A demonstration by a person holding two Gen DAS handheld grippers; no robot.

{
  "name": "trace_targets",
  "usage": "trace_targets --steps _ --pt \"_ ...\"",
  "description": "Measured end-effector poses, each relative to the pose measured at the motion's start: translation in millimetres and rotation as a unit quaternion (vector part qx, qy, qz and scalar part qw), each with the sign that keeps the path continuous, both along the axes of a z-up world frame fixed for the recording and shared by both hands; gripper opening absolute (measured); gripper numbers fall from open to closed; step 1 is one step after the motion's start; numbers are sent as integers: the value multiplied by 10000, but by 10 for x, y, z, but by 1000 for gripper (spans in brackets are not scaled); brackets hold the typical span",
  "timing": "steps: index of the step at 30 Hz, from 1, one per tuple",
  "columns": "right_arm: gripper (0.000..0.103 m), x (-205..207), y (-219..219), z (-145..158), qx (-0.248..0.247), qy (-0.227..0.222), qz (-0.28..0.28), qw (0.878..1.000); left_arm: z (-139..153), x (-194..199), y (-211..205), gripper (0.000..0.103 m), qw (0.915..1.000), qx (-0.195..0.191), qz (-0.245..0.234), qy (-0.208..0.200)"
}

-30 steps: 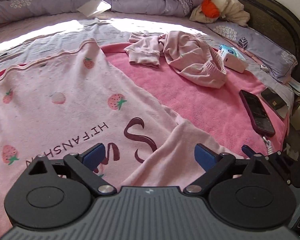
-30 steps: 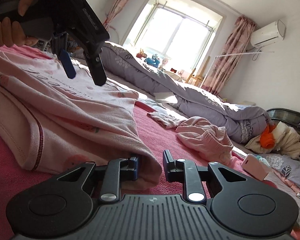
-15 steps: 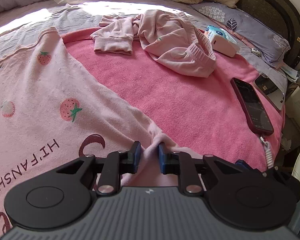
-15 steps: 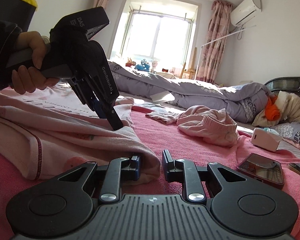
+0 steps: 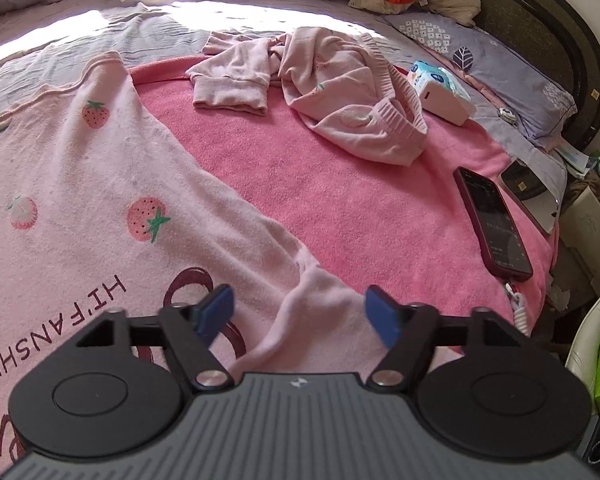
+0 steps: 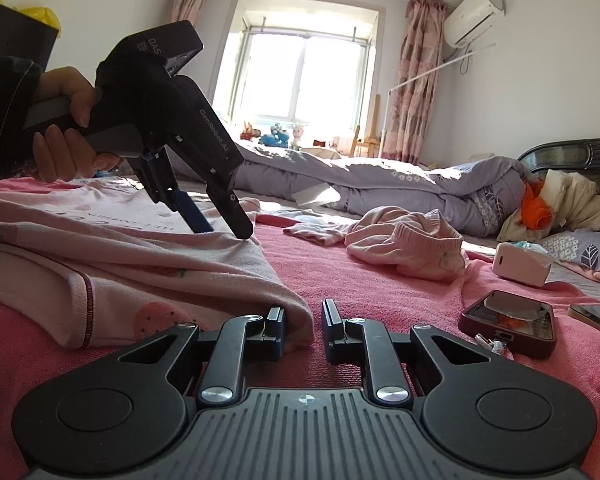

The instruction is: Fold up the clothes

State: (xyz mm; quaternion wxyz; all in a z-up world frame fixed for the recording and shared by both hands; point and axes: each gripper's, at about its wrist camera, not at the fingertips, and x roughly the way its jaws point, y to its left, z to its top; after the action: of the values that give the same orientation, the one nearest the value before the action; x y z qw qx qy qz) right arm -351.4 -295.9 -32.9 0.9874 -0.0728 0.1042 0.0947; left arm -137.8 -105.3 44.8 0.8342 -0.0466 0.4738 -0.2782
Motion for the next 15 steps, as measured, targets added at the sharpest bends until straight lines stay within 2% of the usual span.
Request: trace_targets --steps 2,4,5,6,7,9,12,15 --pt "19 -4 3 6 53 15 -8 10000 -14 -23 -24 97 10000 -20 -56 28" --pt "19 -10 -3 19 117 46 -3 9999 -27 -47 -47 79 9999 -40 -111 56" --pt "18 -19 -13 33 168 63 6 9998 -34 -59 -59 65 9999 -51 -139 71" --pt "14 -33 -27 51 246 65 19 9997 -41 -70 -71 56 9998 -61 -167 85" --pt "13 -64 -38 74 317 15 12 9995 -48 -82 -83 49 9997 -71 -194 99" --pt "11 -146 -53 130 430 -147 -35 9990 -50 -83 -88 6 9996 -148 -207 144" --pt "8 -252 -43 200 361 -355 -72 9987 -15 -12 -36 6 9986 -450 -85 268" --pt "7 -252 -74 167 334 -113 -77 9993 -85 86 -23 6 9978 -520 76 412"
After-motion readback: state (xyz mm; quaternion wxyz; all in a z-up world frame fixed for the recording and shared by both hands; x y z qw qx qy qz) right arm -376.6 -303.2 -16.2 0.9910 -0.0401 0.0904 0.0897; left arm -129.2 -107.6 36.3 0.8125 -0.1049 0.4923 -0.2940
